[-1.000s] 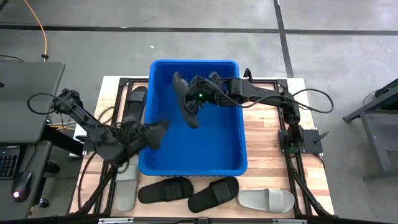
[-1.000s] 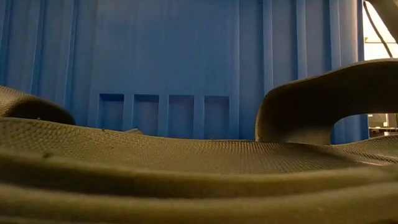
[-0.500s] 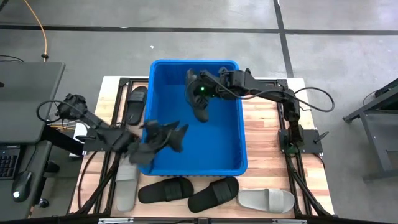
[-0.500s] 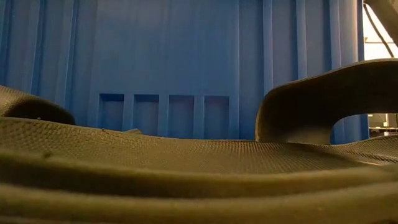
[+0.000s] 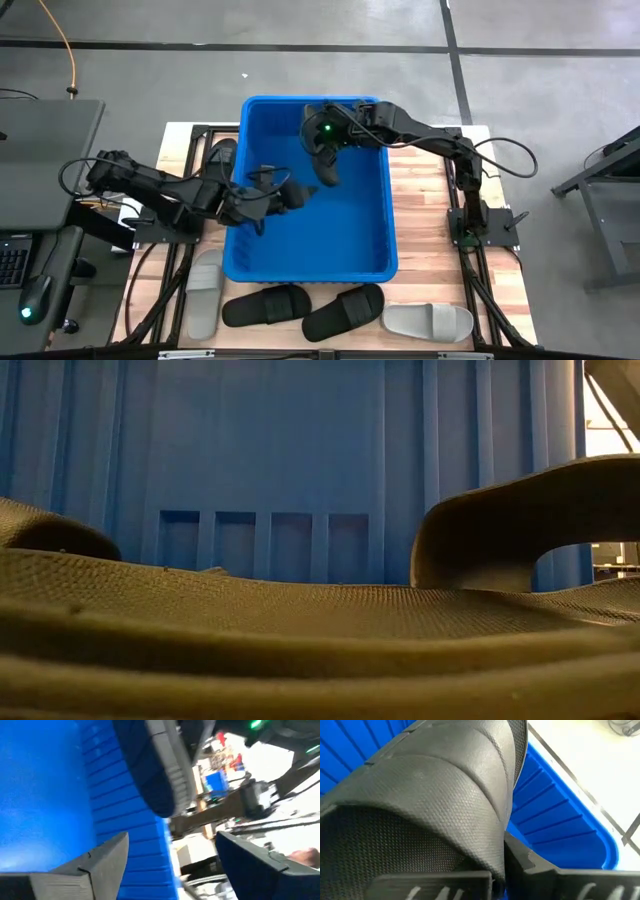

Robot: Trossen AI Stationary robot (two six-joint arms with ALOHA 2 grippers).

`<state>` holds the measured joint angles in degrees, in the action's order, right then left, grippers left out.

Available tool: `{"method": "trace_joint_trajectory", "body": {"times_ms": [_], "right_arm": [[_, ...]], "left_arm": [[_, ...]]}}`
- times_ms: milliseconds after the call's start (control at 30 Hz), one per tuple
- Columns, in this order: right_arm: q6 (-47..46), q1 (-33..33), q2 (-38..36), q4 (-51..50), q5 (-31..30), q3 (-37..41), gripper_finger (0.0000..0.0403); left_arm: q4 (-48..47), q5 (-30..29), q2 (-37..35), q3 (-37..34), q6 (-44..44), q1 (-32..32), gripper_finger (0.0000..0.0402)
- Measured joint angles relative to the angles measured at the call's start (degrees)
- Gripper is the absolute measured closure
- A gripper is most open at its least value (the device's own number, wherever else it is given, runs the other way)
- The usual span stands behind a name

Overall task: Pick and place slides into bin
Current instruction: Put the top right black slide into the blue container

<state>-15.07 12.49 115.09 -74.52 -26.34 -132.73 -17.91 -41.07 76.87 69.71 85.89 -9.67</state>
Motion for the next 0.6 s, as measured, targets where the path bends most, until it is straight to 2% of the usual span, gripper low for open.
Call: {"method": "trace_joint_trajectory", "body": {"times_ms": [100,200,333,433,600], "right_arm": [[-0.1,0.4,0.4,0.1,-0.2,0.0,0.0403],[-1.0,-0.4,1.2,3.4,1.4,0.0,0.0403],[-1.4,-2.3,3.7,4.6,1.7,0.0,0.0403],[-2.5,-3.1,4.7,5.4,4.3,0.1,0.0403],[-2.9,-4.0,5.0,6.5,2.4,0.1,0.0403]], "left_arm": [[0.1,-3.5,-0.6,0.0,1.8,0.0,0.0081],[0.2,-4.2,-0.5,0.0,4.6,0.6,0.0061],[1.1,0.2,0.0,0.0,4.7,2.3,0.0049],[0.5,0.9,0.2,0.0,4.8,2.9,0.005],[-1.2,4.5,0.6,0.0,6.8,2.7,0.0058]]}}
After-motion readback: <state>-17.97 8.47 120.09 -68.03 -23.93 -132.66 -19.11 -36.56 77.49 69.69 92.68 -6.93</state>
